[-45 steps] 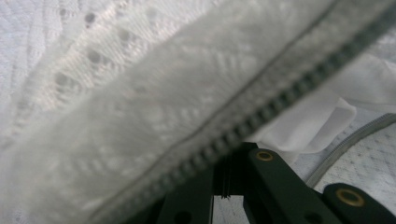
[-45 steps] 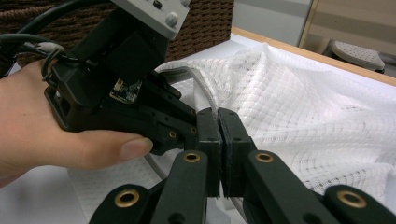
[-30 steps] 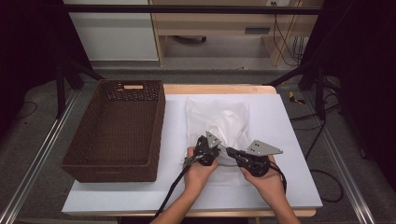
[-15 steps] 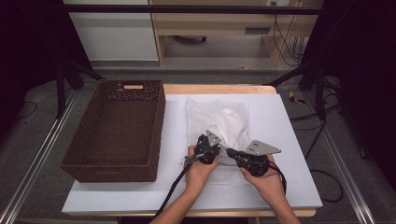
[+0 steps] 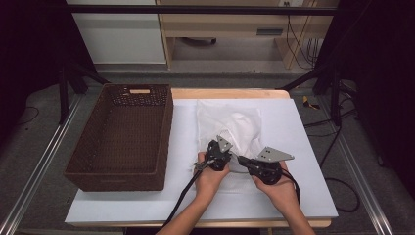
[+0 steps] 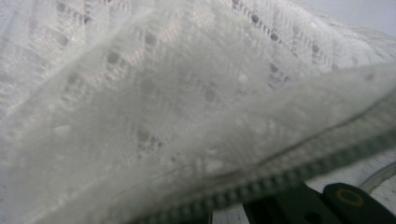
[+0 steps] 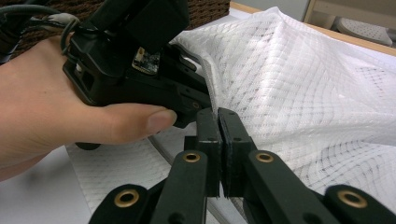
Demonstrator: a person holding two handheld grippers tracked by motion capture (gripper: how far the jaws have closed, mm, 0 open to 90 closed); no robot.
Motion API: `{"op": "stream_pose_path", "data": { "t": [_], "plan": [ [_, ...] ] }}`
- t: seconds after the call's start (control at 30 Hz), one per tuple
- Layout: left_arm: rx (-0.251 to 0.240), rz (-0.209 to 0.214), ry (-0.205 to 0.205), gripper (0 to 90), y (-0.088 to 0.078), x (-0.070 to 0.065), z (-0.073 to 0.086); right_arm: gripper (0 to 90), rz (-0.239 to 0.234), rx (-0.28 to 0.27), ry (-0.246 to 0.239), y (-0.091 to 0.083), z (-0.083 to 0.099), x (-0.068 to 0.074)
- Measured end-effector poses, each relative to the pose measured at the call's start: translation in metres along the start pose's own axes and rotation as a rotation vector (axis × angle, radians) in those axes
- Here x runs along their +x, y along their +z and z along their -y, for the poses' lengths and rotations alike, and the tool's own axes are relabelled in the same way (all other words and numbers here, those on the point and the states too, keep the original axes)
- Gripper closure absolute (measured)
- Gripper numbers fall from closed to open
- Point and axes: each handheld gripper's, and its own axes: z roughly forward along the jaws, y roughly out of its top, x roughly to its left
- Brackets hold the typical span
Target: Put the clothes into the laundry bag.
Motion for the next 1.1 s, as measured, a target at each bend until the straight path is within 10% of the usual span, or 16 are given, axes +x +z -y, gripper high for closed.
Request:
{"op": "stream_pose_path", "data": {
  "t": [1.1],
  "plan": [
    [0.011,-0.004,0.013,90.0,0.015,0.004,-0.010,88.4,0.008,-0.005,0.031,0.003,0.001,-0.008]
  ]
}}
